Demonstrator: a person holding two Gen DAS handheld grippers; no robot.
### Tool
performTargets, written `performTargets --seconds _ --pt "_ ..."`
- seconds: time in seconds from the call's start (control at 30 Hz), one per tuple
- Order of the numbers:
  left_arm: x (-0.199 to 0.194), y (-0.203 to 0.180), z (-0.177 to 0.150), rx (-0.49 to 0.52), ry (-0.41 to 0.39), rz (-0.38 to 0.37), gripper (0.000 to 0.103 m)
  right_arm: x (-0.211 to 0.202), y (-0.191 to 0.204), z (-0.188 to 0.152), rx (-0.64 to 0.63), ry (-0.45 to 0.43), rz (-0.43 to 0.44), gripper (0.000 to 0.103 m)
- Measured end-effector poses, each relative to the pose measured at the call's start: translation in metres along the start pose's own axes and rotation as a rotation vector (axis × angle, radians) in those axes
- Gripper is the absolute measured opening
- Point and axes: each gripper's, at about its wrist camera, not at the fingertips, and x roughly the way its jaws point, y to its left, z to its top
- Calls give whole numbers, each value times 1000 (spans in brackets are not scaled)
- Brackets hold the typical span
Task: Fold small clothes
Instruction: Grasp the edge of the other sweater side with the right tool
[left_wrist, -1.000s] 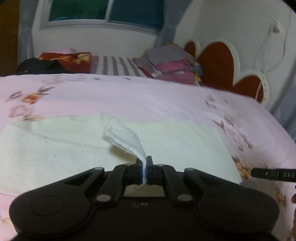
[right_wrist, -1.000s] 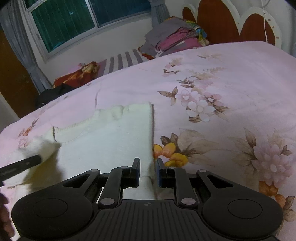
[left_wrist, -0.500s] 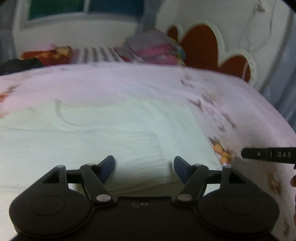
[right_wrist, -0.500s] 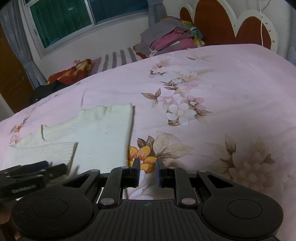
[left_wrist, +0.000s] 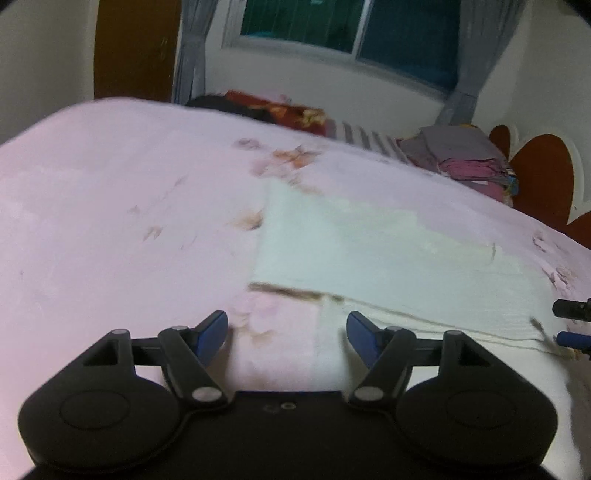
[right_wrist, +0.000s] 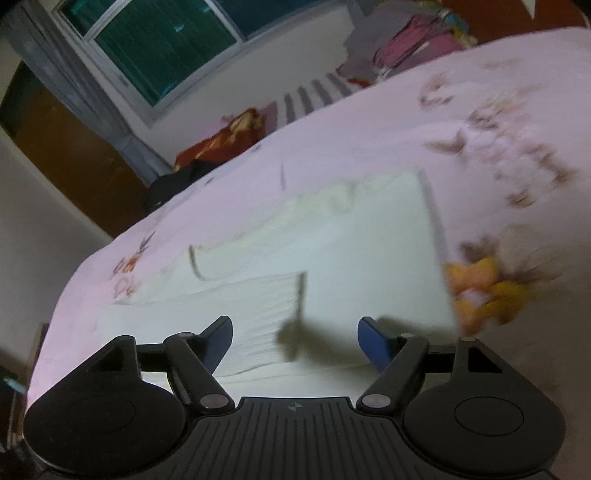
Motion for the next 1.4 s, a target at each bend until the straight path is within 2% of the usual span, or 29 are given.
performTargets --seconds 0.03,0.17,0.23,0.3,0.37,0.43,0.47,0.5,0.53,0.6,0.67,0.77,0.87,0.93,1.4 --pt "3 3 1 -6 10 -15 69 5 3 0 2 8 -10 67" --pt "20 0 5 -14 39 -78 71 19 10 -1 -2 38 -59 59" --pt "29 -5 6 -17 47 -88 71 21 14 1 -10 40 -58 50" --pt "36 -5 5 -1 37 -60 69 24 18 1 -21 49 -60 42" --pt "42 -7 7 12 34 -19 65 29 23 1 -39 58 -64 40" --pt "43 -5 10 17 37 -22 64 31 26 -2 -58 60 -77 38" --pt "44 -6 10 37 42 -18 64 34 29 -3 -70 59 -81 33" --pt "45 -8 10 70 45 -10 63 36 31 -5 -87 61 -80 9" --pt "46 -11 8 109 45 0 64 38 33 -7 -102 68 -77 5" --pt "48 -14 6 148 36 13 67 43 39 -10 -147 57 -88 5" --pt "46 -9 7 124 39 -2 65 38 42 -10 -173 26 -94 5" --pt "45 -6 10 121 52 -24 63 19 31 -2 -146 -55 -131 5" --pt "45 -5 12 136 63 -37 63 5 11 9 -119 -99 -198 5" --pt "45 -4 12 140 66 -42 63 2 0 15 -122 -90 -226 5" --pt "50 -5 15 143 76 -37 63 -19 -22 14 -110 -91 -228 5"
